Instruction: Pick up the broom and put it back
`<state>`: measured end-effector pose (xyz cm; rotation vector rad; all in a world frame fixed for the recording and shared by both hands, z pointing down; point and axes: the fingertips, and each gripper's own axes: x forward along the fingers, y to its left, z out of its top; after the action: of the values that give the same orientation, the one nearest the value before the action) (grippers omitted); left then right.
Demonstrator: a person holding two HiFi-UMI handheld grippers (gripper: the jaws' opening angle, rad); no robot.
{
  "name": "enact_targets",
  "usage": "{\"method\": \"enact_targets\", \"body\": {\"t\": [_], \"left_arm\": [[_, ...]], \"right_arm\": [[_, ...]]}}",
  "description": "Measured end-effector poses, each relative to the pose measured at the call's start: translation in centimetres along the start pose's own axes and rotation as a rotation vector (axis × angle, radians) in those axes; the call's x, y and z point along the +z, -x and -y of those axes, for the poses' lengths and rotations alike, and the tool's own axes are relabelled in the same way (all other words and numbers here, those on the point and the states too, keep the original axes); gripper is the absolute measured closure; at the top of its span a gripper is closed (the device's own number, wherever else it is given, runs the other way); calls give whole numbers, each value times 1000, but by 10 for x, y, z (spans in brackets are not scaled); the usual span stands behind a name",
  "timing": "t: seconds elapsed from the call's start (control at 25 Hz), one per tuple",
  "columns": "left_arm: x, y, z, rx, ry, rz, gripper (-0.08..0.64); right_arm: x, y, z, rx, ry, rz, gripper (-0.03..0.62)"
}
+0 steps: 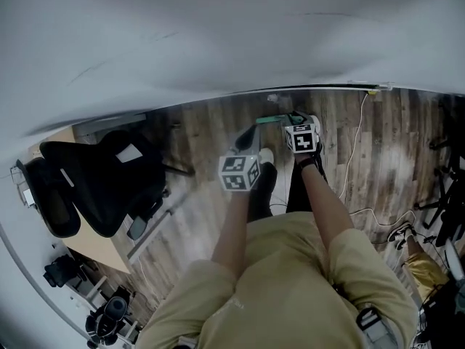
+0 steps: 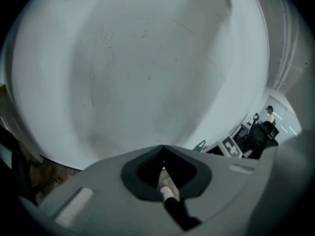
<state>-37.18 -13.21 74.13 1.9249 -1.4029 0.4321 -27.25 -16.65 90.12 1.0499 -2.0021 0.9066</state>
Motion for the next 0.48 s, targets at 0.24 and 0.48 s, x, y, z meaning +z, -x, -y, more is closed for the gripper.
{"method": "enact_targets", "body": {"t": [0.24, 0.48], "left_arm": [[6, -7, -9, -23, 12, 9, 557], [-2, -8, -21, -20, 43, -5, 557]], "right_arm": [[37, -40, 3, 13, 19, 74, 497], [77, -74, -14, 109, 13, 131, 432]]}}
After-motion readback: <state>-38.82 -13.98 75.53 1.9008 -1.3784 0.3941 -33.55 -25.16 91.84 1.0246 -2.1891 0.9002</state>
